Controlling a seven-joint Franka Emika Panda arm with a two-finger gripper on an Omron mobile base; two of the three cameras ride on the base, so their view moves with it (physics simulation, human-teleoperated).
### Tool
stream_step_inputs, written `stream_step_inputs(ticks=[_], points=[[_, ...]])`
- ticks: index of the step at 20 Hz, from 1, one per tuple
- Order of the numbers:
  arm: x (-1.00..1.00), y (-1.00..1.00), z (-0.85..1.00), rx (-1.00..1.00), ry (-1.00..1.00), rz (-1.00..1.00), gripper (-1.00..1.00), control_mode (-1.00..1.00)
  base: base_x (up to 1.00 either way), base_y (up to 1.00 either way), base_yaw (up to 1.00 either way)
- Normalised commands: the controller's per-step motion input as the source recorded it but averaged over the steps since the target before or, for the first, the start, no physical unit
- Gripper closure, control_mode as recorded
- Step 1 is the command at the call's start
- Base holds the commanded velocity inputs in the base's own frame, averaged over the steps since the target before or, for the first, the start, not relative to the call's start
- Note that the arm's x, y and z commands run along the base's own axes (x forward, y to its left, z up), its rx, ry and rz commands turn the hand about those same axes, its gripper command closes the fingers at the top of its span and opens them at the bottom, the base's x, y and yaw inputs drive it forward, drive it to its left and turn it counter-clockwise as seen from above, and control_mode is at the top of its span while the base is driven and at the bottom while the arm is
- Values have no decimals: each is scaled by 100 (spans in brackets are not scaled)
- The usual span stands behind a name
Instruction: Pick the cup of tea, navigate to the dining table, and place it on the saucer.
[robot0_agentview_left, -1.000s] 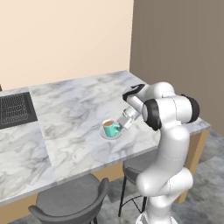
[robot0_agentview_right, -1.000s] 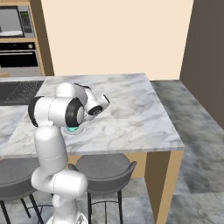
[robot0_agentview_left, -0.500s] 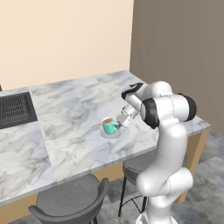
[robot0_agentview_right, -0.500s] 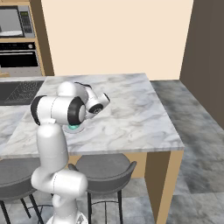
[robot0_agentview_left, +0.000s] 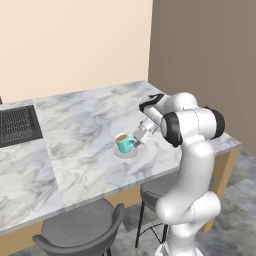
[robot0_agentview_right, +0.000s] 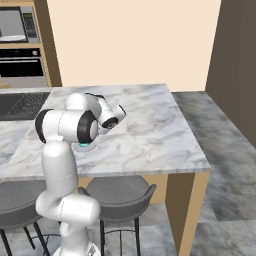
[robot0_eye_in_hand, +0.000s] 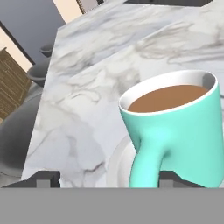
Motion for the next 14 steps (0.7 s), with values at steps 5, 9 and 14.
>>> stream_step_inputs(ticks=[5, 9, 14], points=[[0, 0, -2, 0, 0, 0, -100, -100, 0, 0, 0], [0, 0, -4, 0, 0, 0, -100, -100, 0, 0, 0], [-5, -1, -35, 0, 0, 0, -100, -100, 0, 0, 0]])
